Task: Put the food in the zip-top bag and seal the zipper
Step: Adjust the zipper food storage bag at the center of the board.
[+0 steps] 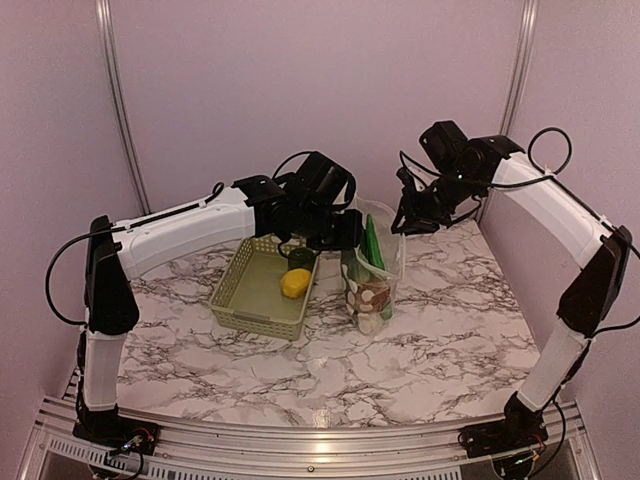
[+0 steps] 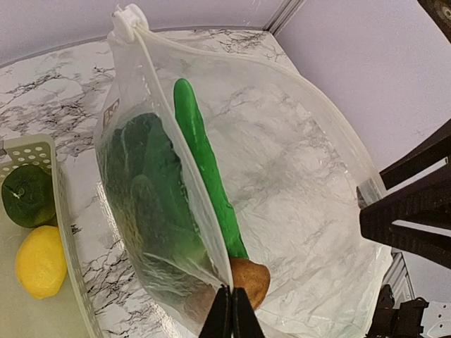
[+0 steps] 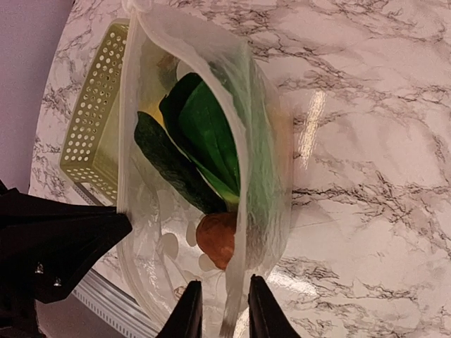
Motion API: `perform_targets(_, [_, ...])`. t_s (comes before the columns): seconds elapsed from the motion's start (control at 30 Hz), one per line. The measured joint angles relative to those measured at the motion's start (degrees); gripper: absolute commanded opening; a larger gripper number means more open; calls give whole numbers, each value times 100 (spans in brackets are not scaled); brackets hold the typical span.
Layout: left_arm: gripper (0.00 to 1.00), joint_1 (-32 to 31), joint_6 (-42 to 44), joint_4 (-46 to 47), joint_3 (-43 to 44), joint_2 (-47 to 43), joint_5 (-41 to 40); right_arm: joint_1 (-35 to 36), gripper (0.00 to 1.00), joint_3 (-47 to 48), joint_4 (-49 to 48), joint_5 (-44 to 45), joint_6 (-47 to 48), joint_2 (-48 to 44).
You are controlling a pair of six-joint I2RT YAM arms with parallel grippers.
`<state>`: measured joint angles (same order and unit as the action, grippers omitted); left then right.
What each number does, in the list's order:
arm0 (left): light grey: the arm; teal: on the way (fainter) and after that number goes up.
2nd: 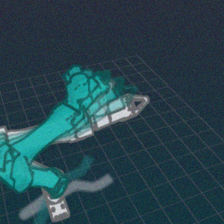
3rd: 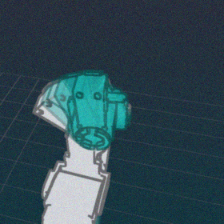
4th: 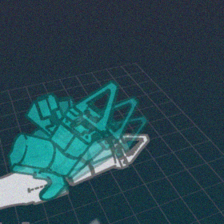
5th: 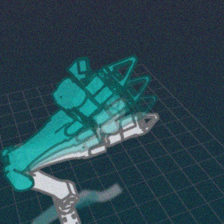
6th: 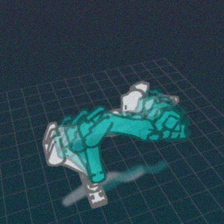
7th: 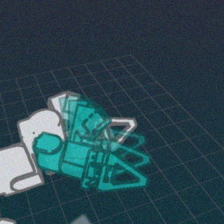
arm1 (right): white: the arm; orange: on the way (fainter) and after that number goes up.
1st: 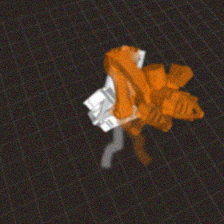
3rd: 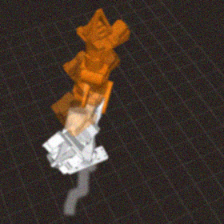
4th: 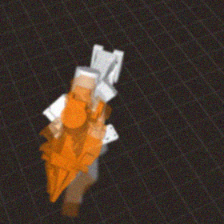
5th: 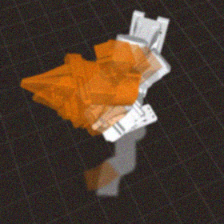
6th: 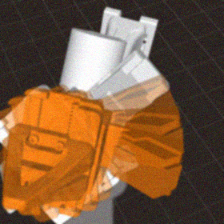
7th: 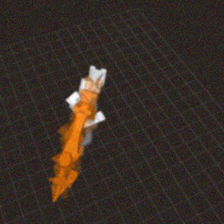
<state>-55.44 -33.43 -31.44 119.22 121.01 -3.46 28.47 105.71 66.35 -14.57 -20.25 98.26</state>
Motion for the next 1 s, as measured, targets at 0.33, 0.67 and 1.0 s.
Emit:
perform_targets(0.33, [0, 0, 0, 90, 2, -74, -2, 151, 21, 168, 396, -20, -374, -105])
perform_targets(0.67, [0, 11, -2, 166, 11, -76, 2, 151, 0, -529, 310, -50, -518, -350])
perform_targets(1.0, [0, 33, -2, 275, 184, -107, 48, 116, 0, 568, 848, 713, -551, -286])
